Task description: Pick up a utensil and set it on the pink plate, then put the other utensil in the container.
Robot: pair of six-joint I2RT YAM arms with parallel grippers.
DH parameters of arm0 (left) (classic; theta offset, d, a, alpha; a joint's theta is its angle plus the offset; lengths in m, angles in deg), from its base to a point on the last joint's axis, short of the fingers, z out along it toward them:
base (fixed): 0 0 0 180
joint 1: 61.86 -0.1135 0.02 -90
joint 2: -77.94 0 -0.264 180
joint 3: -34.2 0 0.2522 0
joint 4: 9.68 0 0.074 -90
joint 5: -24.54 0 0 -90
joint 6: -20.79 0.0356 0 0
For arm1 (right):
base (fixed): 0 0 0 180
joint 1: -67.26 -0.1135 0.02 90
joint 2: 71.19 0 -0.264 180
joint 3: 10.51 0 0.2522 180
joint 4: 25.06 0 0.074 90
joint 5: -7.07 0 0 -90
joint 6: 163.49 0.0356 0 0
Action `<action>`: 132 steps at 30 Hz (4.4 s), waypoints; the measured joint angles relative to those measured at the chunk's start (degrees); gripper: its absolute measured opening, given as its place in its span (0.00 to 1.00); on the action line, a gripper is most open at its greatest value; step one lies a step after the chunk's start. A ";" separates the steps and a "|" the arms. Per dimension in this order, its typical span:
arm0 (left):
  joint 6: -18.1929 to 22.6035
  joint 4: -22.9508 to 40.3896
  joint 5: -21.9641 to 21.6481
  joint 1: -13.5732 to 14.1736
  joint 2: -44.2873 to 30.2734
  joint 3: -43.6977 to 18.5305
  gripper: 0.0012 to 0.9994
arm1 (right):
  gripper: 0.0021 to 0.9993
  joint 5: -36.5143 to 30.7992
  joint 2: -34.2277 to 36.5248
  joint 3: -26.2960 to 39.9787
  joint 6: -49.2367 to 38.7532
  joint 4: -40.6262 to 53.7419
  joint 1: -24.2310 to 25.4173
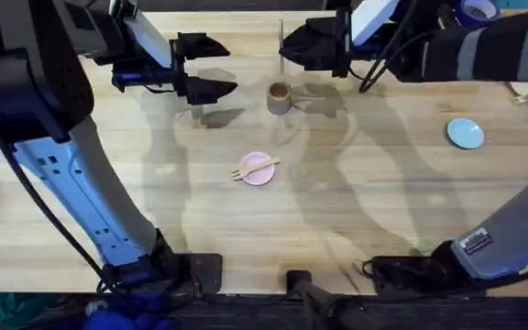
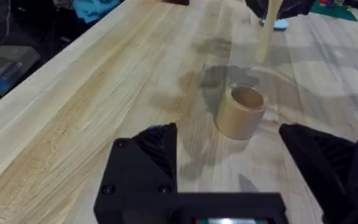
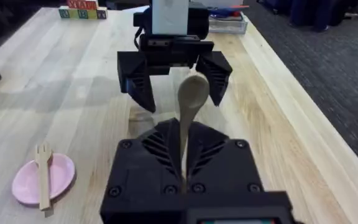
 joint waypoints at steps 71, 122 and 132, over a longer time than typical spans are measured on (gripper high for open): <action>0.00 0.00 0.01 0.00 0.00 0.01 0.99 | 0.03 -9.90 6.08 -1.01 -11.63 11.77 -4.79; 0.72 6.29 0.36 0.00 0.00 -0.36 1.00 | 1.00 -19.52 -18.22 -1.10 0.20 34.67 -4.79; -3.57 7.54 -13.17 0.00 0.00 -9.60 1.00 | 1.00 -24.29 -24.15 -1.12 1.94 36.14 -3.24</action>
